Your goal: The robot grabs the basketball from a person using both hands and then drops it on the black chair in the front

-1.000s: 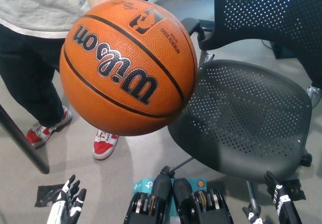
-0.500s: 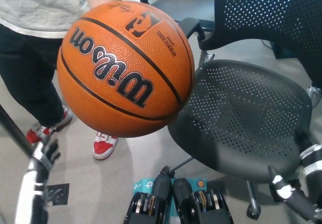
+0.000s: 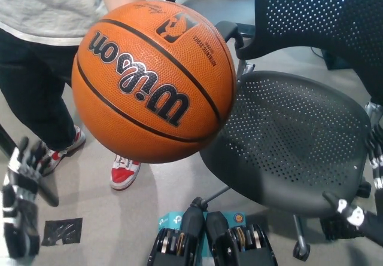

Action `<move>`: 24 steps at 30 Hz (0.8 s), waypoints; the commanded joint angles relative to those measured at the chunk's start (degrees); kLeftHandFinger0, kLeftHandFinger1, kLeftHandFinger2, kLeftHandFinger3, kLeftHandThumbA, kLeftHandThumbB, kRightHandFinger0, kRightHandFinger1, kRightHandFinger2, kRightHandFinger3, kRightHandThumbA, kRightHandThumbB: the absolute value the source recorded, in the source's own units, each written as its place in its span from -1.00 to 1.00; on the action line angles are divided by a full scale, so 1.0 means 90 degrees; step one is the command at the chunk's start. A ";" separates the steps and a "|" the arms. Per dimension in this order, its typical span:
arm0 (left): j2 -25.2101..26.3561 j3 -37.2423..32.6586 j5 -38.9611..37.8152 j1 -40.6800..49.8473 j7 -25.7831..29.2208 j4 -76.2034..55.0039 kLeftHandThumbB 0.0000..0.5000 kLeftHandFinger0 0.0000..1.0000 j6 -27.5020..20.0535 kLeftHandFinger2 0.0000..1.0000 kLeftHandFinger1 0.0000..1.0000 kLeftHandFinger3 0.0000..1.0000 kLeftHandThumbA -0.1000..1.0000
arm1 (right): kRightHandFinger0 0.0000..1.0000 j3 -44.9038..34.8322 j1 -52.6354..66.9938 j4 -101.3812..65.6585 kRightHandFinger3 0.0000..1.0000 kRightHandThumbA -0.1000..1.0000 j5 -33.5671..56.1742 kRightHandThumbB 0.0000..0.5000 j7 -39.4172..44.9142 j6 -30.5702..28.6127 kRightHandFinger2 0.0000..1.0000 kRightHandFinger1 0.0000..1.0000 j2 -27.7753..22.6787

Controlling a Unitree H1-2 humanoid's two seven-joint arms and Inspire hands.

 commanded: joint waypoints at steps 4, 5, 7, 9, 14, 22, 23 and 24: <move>0.0439 0.0277 -0.0409 -0.0965 0.0007 -0.0615 -0.52 1.00 0.1027 1.00 1.00 1.00 1.00 | 1.00 0.0107 -0.1303 -0.0093 1.00 1.00 0.0424 0.18 0.0071 0.0741 1.00 1.00 0.0029; 0.0486 0.0295 -0.0396 -0.1164 0.0015 -0.0632 -0.48 1.00 0.1158 1.00 1.00 1.00 1.00 | 1.00 0.0129 -0.1522 0.0024 1.00 1.00 0.0509 0.22 0.0083 0.0854 1.00 1.00 0.0051; 0.0551 0.0312 -0.0424 -0.1443 0.0004 -0.0640 -0.40 1.00 0.1358 1.00 1.00 1.00 1.00 | 1.00 0.0167 -0.1810 0.0165 1.00 1.00 0.0592 0.23 0.0102 0.1015 1.00 1.00 0.0086; 0.0595 0.0341 -0.0423 -0.1779 0.0032 -0.0576 -0.34 1.00 0.1507 1.00 1.00 1.00 1.00 | 1.00 0.0216 -0.2119 0.0348 1.00 1.00 0.0630 0.22 0.0077 0.1175 1.00 1.00 0.0187; 0.0759 0.0255 -0.0297 -0.2320 -0.0075 -0.0486 -0.38 1.00 0.1962 1.00 1.00 1.00 1.00 | 1.00 0.0258 -0.2729 0.0850 1.00 1.00 0.0835 0.28 0.0182 0.1344 1.00 1.00 0.0411; 0.0680 -0.0064 -0.0185 -0.2663 -0.0158 -0.0282 -0.58 1.00 0.2133 1.00 1.00 1.00 1.00 | 1.00 0.0398 -0.3141 0.1313 1.00 1.00 0.0941 0.52 0.0267 0.1552 1.00 1.00 0.0815; 0.0652 -0.0142 -0.0126 -0.2683 -0.0156 -0.0213 -0.53 1.00 0.2102 1.00 1.00 1.00 1.00 | 1.00 0.0435 -0.3164 0.1385 1.00 1.00 0.0933 0.54 0.0282 0.1559 1.00 1.00 0.0886; 0.0619 -0.0174 -0.0176 -0.2690 -0.0155 -0.0177 -0.47 1.00 0.2112 1.00 1.00 1.00 1.00 | 1.00 0.0473 -0.3168 0.1414 1.00 1.00 0.0947 0.55 0.0315 0.1597 1.00 1.00 0.0927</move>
